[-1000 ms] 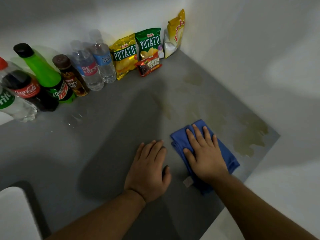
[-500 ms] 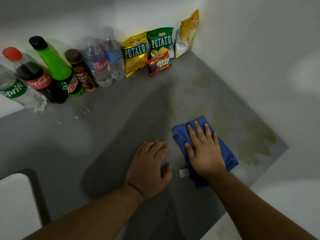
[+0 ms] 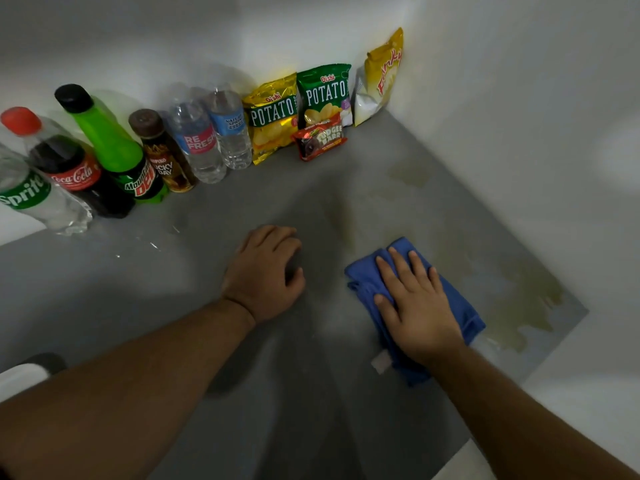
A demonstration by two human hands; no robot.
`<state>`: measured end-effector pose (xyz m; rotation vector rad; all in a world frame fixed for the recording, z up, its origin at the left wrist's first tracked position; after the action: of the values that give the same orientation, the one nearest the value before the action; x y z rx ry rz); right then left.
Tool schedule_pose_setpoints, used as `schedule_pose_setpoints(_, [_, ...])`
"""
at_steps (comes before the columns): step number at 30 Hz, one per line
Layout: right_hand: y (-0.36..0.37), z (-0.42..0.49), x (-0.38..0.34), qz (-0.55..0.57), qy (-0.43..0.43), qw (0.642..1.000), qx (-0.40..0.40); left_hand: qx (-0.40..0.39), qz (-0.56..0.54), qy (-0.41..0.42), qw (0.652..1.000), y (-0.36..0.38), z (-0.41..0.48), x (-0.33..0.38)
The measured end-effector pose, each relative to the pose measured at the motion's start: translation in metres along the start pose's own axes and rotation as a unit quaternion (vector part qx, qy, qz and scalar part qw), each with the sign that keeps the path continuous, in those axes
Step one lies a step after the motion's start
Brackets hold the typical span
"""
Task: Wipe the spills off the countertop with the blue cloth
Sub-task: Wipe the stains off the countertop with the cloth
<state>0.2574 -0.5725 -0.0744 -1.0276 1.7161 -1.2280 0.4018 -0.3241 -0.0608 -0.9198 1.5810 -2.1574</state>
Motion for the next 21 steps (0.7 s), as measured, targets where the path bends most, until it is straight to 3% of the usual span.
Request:
schedule_pose_setpoints(3, [0.006, 0.004, -0.025, -0.011, 0.008, 1.0, 0.001, -0.023, 0.009, -0.015, 1.0, 0.0, 0.011, -0.008])
schedule_pose_setpoints(9, [0.01, -0.029, 0.016, -0.023, -0.156, 0.987, -0.026, -0.015, 0.0, -0.023, 1.0, 0.008, 0.014, -0.015])
schedule_pose_setpoints(12, [0.001, -0.015, 0.031, -0.017, -0.112, 0.993, -0.021, -0.01, 0.007, -0.019, 1.0, 0.011, 0.013, -0.017])
schedule_pose_setpoints(17, [-0.002, 0.03, -0.018, 0.006, 0.026, 1.0, 0.003, -0.005, 0.008, -0.025, 1.0, 0.011, 0.01, -0.016])
schedule_pose_setpoints(21, [0.006, 0.022, -0.037, -0.013, -0.036, 0.999, -0.001, -0.007, 0.01, -0.029, 0.999, 0.008, 0.011, -0.014])
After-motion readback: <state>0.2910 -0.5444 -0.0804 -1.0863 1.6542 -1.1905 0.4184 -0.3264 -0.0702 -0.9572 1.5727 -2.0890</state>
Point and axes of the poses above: each hand's wrist, its own z-axis towards the middle knuckle, its own y-axis out of the palm, x = y × z, the point moved 1 cm from there along z, towards the middle knuckle, and after that the axes turned 11 degrees about y, right-handed, at the moved point
